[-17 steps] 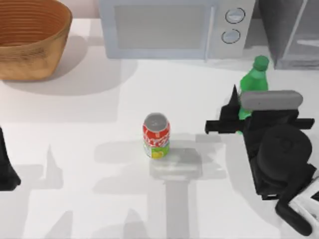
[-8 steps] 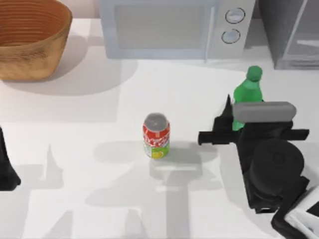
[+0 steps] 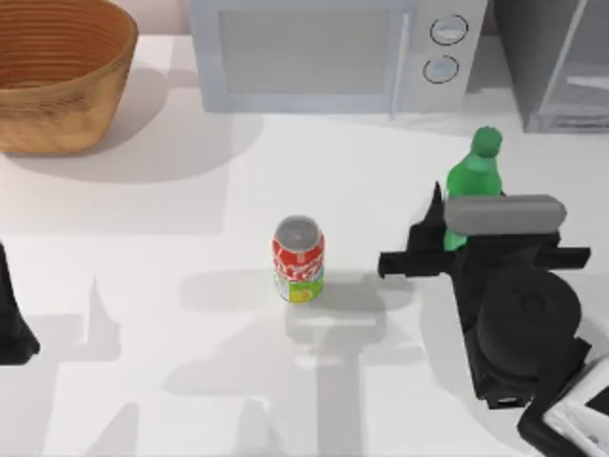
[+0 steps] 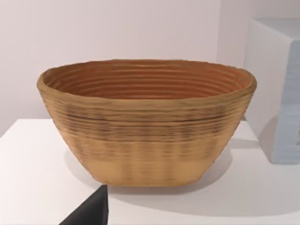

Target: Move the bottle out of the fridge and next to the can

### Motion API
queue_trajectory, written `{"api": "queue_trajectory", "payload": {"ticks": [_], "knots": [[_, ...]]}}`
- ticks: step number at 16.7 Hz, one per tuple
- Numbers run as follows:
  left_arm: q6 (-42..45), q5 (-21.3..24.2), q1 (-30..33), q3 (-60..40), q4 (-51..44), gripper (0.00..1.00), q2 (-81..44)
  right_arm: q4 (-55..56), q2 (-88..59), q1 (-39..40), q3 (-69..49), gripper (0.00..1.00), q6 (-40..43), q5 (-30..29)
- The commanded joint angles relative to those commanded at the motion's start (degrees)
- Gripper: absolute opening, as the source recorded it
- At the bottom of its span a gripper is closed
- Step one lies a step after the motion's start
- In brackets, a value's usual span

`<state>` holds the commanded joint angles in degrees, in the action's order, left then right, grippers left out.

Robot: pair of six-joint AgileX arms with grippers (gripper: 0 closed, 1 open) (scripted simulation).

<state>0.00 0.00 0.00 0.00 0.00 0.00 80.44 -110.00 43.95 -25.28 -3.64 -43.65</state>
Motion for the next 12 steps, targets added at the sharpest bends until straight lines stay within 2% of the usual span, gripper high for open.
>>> {"api": "queue_trajectory", "payload": {"ticks": [10, 12], "knots": [[0.0, 0.0, 0.0, 0.0, 0.0, 1.0, 0.0, 0.0, 0.0, 0.0, 0.0, 0.98, 0.0, 0.0], [0.0, 0.0, 0.0, 0.0, 0.0, 1.0, 0.0, 0.0, 0.0, 0.0, 0.0, 1.0, 0.0, 0.0]]}}
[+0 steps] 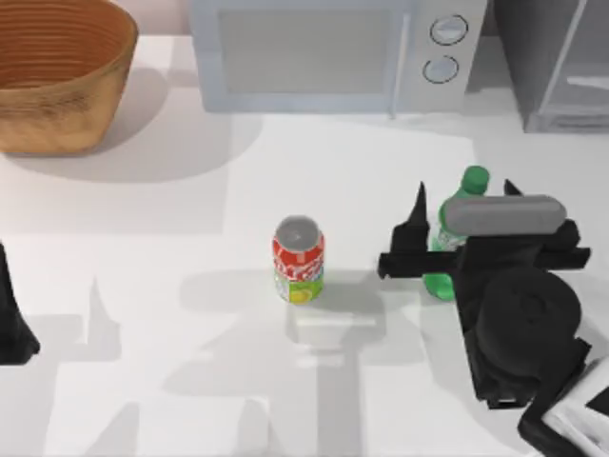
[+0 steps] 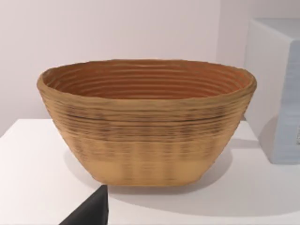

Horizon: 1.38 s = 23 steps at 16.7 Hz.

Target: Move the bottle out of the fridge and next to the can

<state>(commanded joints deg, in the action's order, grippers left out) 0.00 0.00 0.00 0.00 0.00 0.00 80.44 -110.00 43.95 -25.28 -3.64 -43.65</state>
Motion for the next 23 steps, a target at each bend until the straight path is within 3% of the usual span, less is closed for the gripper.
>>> {"api": "queue_trajectory", "payload": {"ticks": [8, 16, 23], "knots": [[0.0, 0.0, 0.0, 0.0, 0.0, 1.0, 0.0, 0.1, 0.0, 0.2, 0.2, 1.0, 0.0, -0.2], [0.0, 0.0, 0.0, 0.0, 0.0, 1.0, 0.0, 1.8, 2.4, 4.9, 4.7, 1.0, -0.6, -4.9], [0.0, 0.0, 0.0, 0.0, 0.0, 1.0, 0.0, -0.7, 5.7, 3.6, 4.9, 1.0, -0.4, -2.6]]}}
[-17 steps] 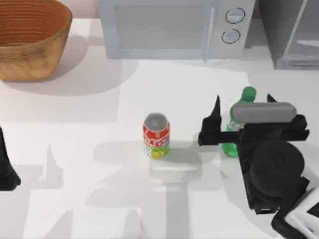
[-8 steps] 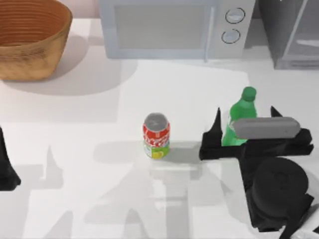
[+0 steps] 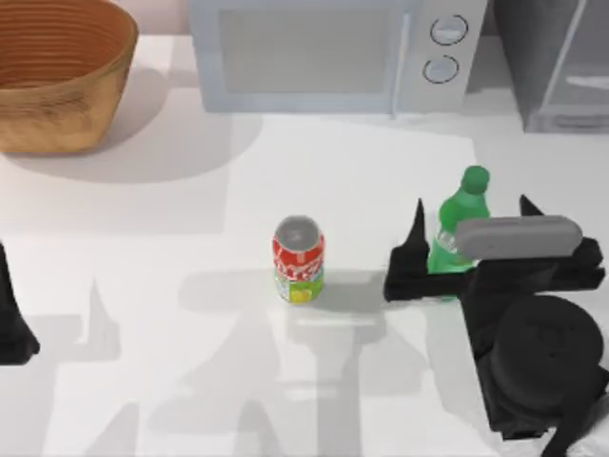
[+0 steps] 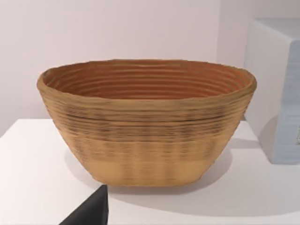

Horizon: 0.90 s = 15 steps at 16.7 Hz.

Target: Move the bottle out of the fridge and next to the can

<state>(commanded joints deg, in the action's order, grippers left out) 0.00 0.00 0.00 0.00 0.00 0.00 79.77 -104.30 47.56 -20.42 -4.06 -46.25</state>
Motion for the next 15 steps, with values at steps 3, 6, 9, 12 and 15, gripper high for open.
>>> {"api": "queue_trajectory", "payload": {"ticks": [3, 6, 9, 12, 15], "knots": [[0.0, 0.0, 0.0, 0.0, 0.0, 1.0, 0.0, -5.9, 8.8, -2.5, 1.0, 1.0, 0.3, 5.1], [0.0, 0.0, 0.0, 0.0, 0.0, 1.0, 0.0, -14.8, 21.3, -6.9, 3.1, 1.0, 0.7, 11.9], [0.0, 0.0, 0.0, 0.0, 0.0, 1.0, 0.0, -26.1, 35.5, -13.5, 6.3, 1.0, 1.1, 19.0], [0.0, 0.0, 0.0, 0.0, 0.0, 1.0, 0.0, -38.6, 50.7, -21.4, 10.1, 1.0, 1.5, 26.0], [0.0, 0.0, 0.0, 0.0, 0.0, 1.0, 0.0, -51.2, 65.9, -29.3, 13.6, 1.0, 2.0, 32.5]]}}
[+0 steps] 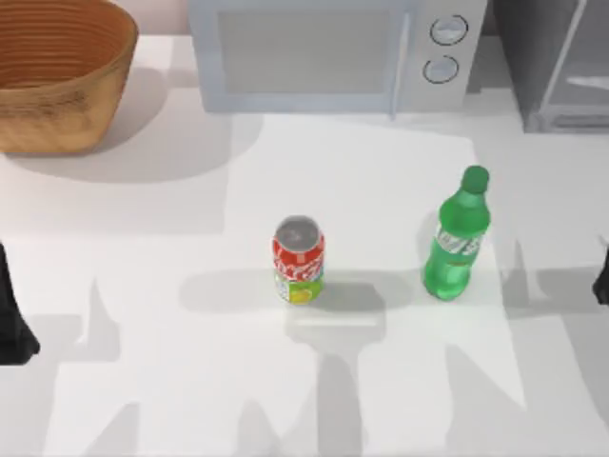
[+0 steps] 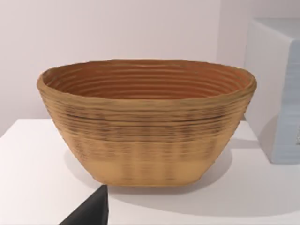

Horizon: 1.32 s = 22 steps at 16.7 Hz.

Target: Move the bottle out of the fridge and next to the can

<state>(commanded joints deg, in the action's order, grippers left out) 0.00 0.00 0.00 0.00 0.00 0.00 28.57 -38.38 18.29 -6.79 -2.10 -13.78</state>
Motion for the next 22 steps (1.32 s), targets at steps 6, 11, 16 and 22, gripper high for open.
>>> {"api": "queue_trajectory", "payload": {"ticks": [6, 11, 16, 22], "knots": [[0.0, 0.0, 0.0, 0.0, 0.0, 1.0, 0.0, -20.1, 26.0, -12.6, 4.9, 1.0, 1.1, 9.9], [0.0, 0.0, 0.0, 0.0, 0.0, 1.0, 0.0, -28.0, 37.4, -17.8, 6.6, 1.0, 2.0, 13.5], [0.0, 0.0, 0.0, 0.0, 0.0, 1.0, 0.0, -28.6, 38.4, -18.3, 6.8, 1.0, 2.1, 13.8], [0.0, 0.0, 0.0, 0.0, 0.0, 1.0, 0.0, -34.7, 42.8, -18.3, 2.8, 1.0, 2.1, 13.6]]}}
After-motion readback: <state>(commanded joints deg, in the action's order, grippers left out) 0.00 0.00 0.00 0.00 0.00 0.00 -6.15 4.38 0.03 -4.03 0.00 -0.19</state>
